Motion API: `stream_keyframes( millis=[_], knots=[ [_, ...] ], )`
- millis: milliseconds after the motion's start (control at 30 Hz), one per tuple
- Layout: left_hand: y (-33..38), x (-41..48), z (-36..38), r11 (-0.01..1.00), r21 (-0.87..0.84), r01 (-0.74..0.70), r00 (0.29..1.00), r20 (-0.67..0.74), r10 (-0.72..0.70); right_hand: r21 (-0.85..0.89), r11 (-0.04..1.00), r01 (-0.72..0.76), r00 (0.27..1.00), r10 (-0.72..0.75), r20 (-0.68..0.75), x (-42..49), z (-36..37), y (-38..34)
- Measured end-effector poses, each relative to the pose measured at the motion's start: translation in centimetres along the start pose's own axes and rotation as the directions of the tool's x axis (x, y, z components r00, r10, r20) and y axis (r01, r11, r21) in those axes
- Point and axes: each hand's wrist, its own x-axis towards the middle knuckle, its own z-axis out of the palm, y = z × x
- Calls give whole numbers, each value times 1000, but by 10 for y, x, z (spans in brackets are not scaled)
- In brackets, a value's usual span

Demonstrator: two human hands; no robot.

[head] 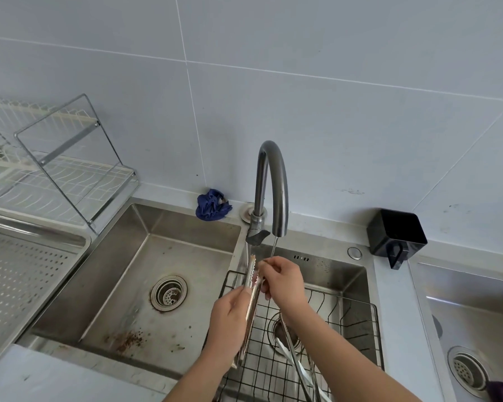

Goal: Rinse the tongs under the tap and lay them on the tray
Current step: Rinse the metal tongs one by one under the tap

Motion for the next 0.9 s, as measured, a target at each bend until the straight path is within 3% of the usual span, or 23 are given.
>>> stream_keyframes(
  millis=[100,267,400,467,600,733,800,900],
  knots=[
    [1,2,4,1000,-28,3,999,37,-2,-52,998,35,997,-39,-72,6,-3,-1],
    [1,8,3,998,-55,20,1000,13,-19,58,997,40,998,-43,41,0,-1,1],
    [6,6,6,999,-49,8,999,34,-6,-95,992,81,990,-91,-105,7,-9,-2],
    [7,6,8,998,-55,25,999,22,-24,-67,995,68,996,-72,-58,10,-9,-4],
    [8,13,5,984,-134,115,993,-11,-118,163,987,-11,990,-12,139,11,-17,-9],
    [12,16,6,949,-258,184,983,39,-180,271,960,-69,989,31,145,13,-25,-14],
    [15,18,8,926,-318,202,979,29,-203,338,932,-127,974,54,218,11,-25,-13],
    [13,23,8,899,-381,218,974,31,-223,294,946,-137,957,50,285,8,-25,-13]
  ],
)
